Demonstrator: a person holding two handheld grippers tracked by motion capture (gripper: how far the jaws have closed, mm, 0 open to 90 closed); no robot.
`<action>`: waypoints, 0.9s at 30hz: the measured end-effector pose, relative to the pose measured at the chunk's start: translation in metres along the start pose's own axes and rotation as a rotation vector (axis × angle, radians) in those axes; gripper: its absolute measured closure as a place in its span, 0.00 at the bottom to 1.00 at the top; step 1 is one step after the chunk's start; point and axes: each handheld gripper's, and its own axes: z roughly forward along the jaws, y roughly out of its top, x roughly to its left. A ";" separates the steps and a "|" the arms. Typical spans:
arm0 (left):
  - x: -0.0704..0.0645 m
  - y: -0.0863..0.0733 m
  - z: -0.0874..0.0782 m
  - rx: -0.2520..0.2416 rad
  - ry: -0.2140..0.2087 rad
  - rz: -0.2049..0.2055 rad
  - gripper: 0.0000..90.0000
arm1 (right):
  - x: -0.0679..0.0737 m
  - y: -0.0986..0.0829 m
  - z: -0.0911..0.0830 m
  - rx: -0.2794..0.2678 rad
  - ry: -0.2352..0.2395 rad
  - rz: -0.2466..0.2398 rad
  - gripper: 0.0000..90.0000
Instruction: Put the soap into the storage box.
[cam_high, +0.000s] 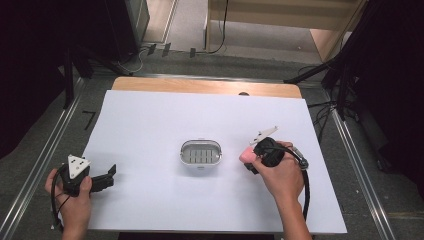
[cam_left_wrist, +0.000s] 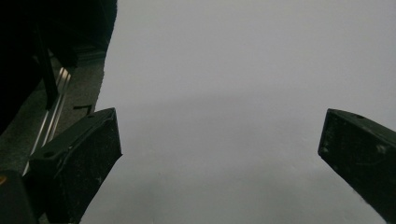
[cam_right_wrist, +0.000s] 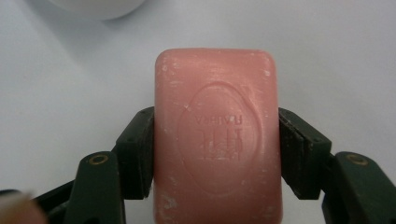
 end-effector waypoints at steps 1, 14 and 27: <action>0.000 0.000 0.000 -0.001 0.000 -0.003 0.00 | 0.000 0.002 -0.001 -0.004 0.001 -0.008 0.43; 0.000 0.000 0.000 0.001 0.000 0.000 0.00 | 0.008 0.022 -0.008 -0.026 0.027 -0.069 0.43; 0.000 0.000 0.001 -0.001 -0.003 -0.001 0.00 | 0.017 0.039 -0.010 -0.038 0.051 -0.120 0.43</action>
